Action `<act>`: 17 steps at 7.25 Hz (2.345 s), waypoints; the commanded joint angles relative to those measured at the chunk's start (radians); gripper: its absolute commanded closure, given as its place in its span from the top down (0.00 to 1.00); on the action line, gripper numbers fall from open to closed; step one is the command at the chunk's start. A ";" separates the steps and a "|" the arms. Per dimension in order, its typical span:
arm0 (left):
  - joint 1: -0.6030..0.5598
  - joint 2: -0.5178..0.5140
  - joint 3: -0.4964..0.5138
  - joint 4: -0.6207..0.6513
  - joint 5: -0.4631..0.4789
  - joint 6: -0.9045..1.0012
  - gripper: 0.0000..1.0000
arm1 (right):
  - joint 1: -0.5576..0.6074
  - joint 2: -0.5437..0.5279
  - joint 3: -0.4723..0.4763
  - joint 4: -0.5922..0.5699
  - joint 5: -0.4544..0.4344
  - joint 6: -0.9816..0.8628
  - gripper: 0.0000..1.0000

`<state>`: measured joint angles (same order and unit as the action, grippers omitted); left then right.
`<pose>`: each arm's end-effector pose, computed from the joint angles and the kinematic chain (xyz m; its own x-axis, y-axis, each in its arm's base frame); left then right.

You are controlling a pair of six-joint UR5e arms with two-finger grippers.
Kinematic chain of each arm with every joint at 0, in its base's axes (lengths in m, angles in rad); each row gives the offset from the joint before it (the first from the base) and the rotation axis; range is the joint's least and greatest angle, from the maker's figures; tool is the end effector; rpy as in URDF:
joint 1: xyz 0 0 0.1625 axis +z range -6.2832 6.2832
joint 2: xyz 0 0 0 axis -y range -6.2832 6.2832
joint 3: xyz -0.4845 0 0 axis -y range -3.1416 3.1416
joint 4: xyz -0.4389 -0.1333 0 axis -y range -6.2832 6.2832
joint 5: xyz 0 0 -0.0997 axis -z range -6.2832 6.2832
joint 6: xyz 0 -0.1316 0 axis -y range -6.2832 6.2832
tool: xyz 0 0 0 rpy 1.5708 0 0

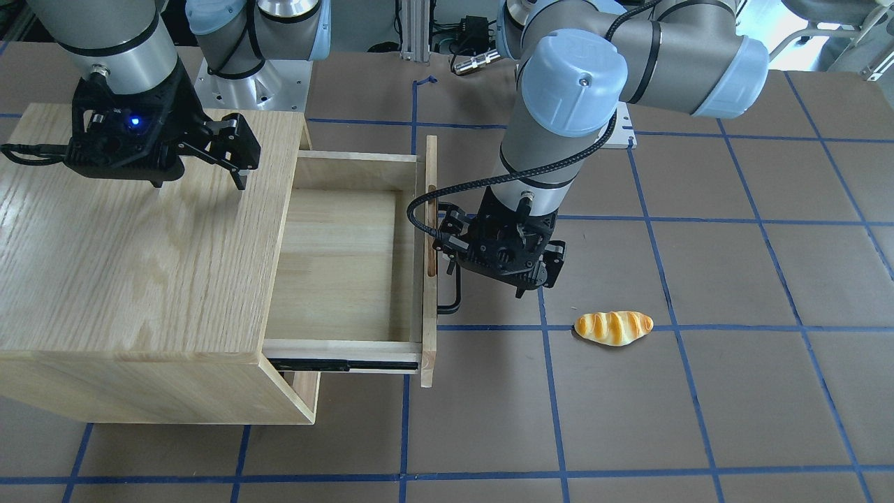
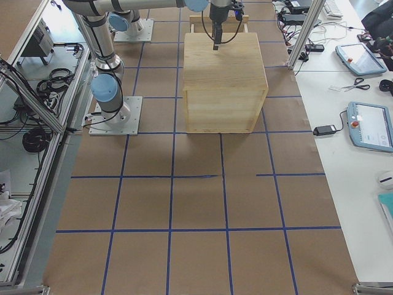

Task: Open upper drawer

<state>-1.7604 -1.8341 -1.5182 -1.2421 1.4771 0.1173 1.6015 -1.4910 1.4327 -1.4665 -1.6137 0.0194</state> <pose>-0.2692 -0.6303 0.4201 -0.9471 0.3112 0.0785 0.3001 0.9453 -0.1278 0.1451 -0.5661 0.5351 -0.9990 -0.0133 0.0437 -0.0113 0.9989 0.0451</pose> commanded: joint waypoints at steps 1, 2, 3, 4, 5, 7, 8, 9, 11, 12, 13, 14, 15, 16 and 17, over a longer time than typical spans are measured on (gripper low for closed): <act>0.006 0.004 0.000 -0.008 0.006 0.021 1.00 | 0.000 0.000 0.000 0.000 0.000 -0.001 1.00; 0.007 0.006 0.000 -0.008 0.008 0.031 1.00 | 0.000 0.000 0.000 0.000 0.000 0.001 1.00; 0.007 0.009 0.001 -0.011 0.008 0.030 1.00 | 0.000 0.000 0.002 0.000 0.000 0.001 1.00; 0.006 0.030 0.004 -0.043 0.009 0.015 1.00 | 0.000 0.000 0.000 0.000 0.000 -0.001 1.00; 0.006 0.056 0.041 -0.121 0.009 0.013 1.00 | 0.000 0.000 0.000 0.000 0.000 -0.001 1.00; 0.050 0.094 0.131 -0.281 0.020 0.012 1.00 | -0.002 0.000 0.000 0.000 0.000 -0.001 1.00; 0.099 0.114 0.138 -0.283 0.028 0.012 1.00 | 0.000 0.000 0.000 0.000 0.000 -0.001 1.00; 0.111 0.139 0.132 -0.284 0.037 -0.032 1.00 | 0.000 0.000 0.000 0.000 0.000 -0.001 1.00; 0.174 0.199 0.121 -0.342 0.143 -0.074 1.00 | 0.000 0.000 0.000 0.000 0.000 -0.001 1.00; 0.215 0.210 0.112 -0.344 0.153 -0.073 1.00 | 0.000 0.000 0.000 0.000 0.000 0.001 1.00; 0.240 0.219 0.086 -0.343 0.150 -0.067 1.00 | 0.000 0.000 0.000 0.000 0.000 -0.001 1.00; 0.245 0.237 0.044 -0.341 0.149 -0.065 1.00 | 0.000 0.000 0.000 0.000 0.000 -0.001 1.00; 0.246 0.249 0.023 -0.333 0.147 -0.073 1.00 | 0.000 0.000 0.000 0.000 0.000 0.001 1.00; 0.246 0.250 0.018 -0.332 0.147 -0.080 1.00 | 0.000 0.000 0.000 0.000 0.000 0.001 1.00; 0.246 0.248 0.010 -0.330 0.143 -0.080 1.00 | 0.000 0.000 0.000 0.000 0.000 -0.001 1.00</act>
<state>-1.5150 -1.5874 -1.4959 -1.5750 1.6235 0.0402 1.6015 -1.4910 1.4328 -1.4665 -1.6137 0.0195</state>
